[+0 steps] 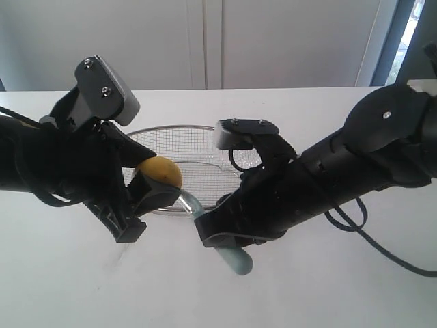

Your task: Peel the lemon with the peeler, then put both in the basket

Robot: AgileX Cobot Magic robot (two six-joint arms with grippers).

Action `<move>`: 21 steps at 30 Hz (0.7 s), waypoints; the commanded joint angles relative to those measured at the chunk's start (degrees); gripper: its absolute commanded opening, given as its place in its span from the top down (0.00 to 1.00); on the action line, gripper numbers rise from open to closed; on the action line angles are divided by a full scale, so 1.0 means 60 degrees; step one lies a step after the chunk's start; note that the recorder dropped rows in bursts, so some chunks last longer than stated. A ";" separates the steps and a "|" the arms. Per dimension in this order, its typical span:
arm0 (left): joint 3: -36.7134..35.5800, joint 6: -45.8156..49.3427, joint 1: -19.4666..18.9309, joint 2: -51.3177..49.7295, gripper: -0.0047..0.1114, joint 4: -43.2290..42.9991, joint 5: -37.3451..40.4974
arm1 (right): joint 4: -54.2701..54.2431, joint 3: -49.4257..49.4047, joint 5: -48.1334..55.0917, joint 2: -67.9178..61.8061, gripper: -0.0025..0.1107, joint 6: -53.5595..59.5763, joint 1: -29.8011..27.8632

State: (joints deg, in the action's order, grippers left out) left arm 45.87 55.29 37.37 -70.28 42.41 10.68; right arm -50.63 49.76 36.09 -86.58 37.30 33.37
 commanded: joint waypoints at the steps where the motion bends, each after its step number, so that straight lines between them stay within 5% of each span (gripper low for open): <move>1: -0.0031 0.0015 -0.0023 0.0035 0.96 0.0127 -0.0002 | -0.0205 0.0332 -0.0043 0.0040 0.98 0.0221 0.0034; 21: -0.0031 0.0040 -0.0023 -0.0007 0.96 0.0127 -0.0207 | -0.0407 0.0381 0.0338 0.0040 0.98 0.0246 0.0034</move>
State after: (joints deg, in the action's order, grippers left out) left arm 45.87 55.29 37.37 -70.28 42.41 9.60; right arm -52.39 51.57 37.68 -86.61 37.87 33.37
